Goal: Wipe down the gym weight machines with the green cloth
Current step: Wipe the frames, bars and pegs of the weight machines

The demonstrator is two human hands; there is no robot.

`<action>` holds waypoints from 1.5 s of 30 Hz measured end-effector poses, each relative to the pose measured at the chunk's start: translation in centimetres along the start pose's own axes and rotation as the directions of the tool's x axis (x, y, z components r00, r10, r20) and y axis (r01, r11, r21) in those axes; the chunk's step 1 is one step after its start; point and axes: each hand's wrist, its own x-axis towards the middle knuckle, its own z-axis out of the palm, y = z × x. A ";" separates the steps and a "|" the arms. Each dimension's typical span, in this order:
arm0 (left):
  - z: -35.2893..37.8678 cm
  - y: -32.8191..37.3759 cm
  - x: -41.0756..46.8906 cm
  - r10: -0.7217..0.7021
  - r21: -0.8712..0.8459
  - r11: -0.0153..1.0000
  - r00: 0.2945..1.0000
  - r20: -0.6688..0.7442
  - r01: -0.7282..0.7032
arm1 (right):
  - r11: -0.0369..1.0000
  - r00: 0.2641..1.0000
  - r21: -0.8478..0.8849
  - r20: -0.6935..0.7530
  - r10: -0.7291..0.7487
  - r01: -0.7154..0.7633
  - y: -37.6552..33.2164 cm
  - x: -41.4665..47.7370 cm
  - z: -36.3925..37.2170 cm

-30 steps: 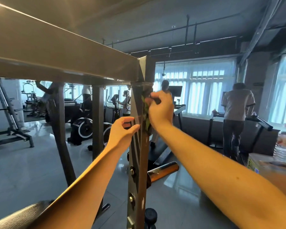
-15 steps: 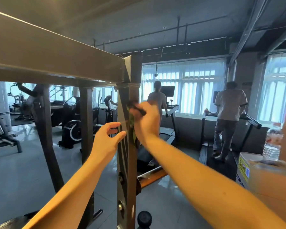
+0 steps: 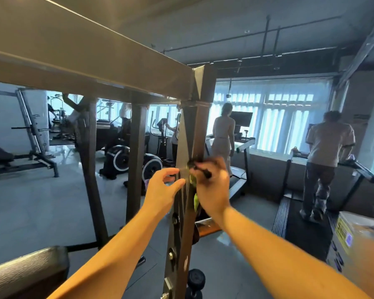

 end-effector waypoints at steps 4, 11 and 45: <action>0.0 0.2 -0.1 -0.005 0.029 1.000 1.000 0.010 0.005 | 0.999 0.987 -0.034 -0.162 -0.022 0.016 -2.3 10.0 0.3; 0.3 -1.1 -0.7 0.003 0.016 1.000 1.000 0.022 -0.003 | 0.997 0.997 0.001 0.022 -0.073 0.073 1.4 -0.3 0.7; 1.1 5.0 -7.7 -0.100 -0.115 0.985 0.971 0.217 0.127 | 0.223 0.505 0.518 0.504 0.701 -0.826 -2.5 -4.4 -7.7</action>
